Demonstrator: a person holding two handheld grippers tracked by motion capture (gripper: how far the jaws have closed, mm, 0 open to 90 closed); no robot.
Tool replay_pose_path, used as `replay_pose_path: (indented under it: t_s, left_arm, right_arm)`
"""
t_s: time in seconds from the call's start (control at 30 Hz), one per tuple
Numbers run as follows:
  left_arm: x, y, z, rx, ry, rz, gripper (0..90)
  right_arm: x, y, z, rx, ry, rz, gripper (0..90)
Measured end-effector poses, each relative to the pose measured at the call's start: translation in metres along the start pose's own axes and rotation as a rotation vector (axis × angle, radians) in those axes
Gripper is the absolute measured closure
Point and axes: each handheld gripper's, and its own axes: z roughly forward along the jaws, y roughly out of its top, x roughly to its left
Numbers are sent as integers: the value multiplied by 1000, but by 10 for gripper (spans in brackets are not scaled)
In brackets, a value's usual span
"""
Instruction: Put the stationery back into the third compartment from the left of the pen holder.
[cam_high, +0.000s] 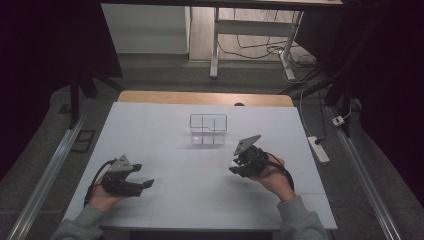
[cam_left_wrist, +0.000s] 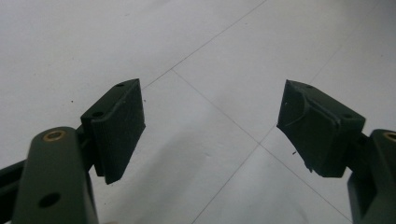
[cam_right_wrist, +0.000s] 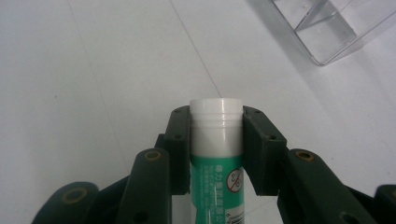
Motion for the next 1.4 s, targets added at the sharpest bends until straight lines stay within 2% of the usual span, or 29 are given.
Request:
replay_pose_path:
  t_s: [0.13,0.47,0.67,1.03,1.4]
  left_arm:
    - [0,0,0,0,0,0,225]
    - [0,0,0,-1,0,1,225]
    - [0,0,0,1,0,2,225]
    - [1,0,0,-3,0,-1,225]
    - [1,0,-1,-4,1,-3,225]
  right_arm:
    - [-3,-2,-4,-32,1,30,642]
    - [-5,-1,-19,-159,29,89,642]
    - [-6,-2,-24,-216,19,109,642]
    - [-8,-2,-38,-358,-10,159,641]
    - [-9,-1,-45,-458,-49,208,640]
